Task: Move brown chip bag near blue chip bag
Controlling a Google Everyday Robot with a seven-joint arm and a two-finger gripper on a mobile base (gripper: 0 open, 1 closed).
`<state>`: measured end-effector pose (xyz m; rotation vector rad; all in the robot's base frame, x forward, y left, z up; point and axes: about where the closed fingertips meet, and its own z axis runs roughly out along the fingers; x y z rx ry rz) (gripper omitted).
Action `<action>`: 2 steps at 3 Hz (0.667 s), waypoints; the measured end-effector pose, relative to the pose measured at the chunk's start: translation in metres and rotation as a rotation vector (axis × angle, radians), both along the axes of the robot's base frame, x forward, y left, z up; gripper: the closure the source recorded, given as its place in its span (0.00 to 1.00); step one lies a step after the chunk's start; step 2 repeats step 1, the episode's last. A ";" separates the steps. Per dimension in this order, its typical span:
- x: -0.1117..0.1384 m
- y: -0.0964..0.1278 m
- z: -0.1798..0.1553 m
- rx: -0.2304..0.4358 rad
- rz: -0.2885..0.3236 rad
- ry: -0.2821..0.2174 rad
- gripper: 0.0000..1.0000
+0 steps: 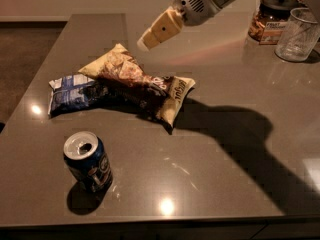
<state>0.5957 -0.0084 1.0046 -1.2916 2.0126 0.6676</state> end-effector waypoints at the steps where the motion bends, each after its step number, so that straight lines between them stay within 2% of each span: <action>1: 0.000 0.001 -0.001 0.000 0.002 0.001 0.00; 2: 0.000 0.001 -0.001 0.000 0.002 0.001 0.00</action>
Offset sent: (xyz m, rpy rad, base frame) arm 0.0000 0.0000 0.0000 0.0000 0.0000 0.0000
